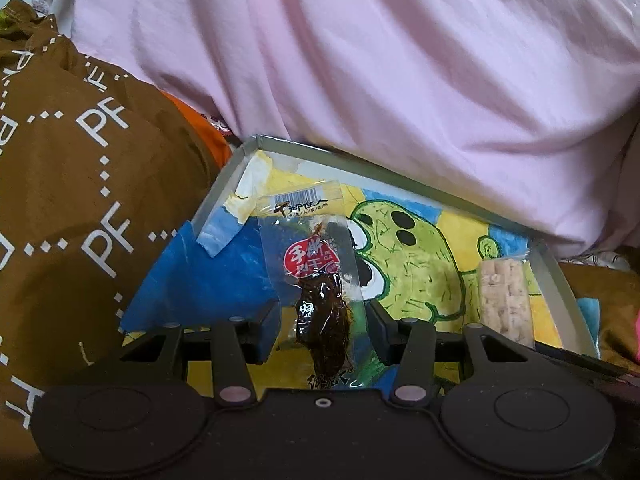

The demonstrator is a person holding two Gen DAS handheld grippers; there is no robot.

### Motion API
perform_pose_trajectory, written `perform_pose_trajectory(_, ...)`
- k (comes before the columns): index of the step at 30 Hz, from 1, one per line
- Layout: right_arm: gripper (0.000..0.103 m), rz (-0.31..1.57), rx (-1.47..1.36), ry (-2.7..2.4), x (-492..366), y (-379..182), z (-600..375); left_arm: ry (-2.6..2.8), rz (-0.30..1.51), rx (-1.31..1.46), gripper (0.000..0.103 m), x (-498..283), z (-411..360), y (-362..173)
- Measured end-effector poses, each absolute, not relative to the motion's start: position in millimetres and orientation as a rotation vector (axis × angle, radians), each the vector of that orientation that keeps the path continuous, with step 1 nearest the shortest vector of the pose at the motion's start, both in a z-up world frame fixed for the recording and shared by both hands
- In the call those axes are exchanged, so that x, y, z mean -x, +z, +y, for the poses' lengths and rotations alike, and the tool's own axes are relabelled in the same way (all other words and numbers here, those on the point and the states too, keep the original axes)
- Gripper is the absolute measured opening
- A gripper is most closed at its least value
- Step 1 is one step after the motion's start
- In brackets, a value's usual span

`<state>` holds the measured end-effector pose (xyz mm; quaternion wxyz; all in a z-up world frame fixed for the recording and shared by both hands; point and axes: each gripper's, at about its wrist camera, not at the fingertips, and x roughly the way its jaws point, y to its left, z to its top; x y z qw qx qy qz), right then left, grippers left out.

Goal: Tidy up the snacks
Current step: 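Carry both packets to the grey tray and open both grippers to release, then move both tools back over the remaining snacks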

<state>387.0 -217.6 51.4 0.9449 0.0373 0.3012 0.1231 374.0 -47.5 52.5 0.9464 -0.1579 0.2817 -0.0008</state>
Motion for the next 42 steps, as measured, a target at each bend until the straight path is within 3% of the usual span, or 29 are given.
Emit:
perform_pose_trajectory(5,0.051,0.62,-0.086,0.249,-386,51,-219,0.007,0.599,0.33,0.049,-374,-49,49)
perform_pose_trajectory(13,0.069,0.578,-0.058,0.239,-373,62,-223,0.031,0.582,0.37,0.074,-362,-39,56)
perform_pose_trajectory(17,0.089,0.513,-0.02,0.191,-357,72,-225,0.059,0.525,0.356,0.088,-345,-34,66)
perform_pose_trajectory(21,0.102,0.441,0.025,0.136,-336,81,-224,0.089,0.426,0.316,0.102,-319,-27,78)
perform_pose_trajectory(42,0.103,0.314,0.111,0.167,-189,123,-224,0.149,0.398,0.226,0.102,-198,7,117)
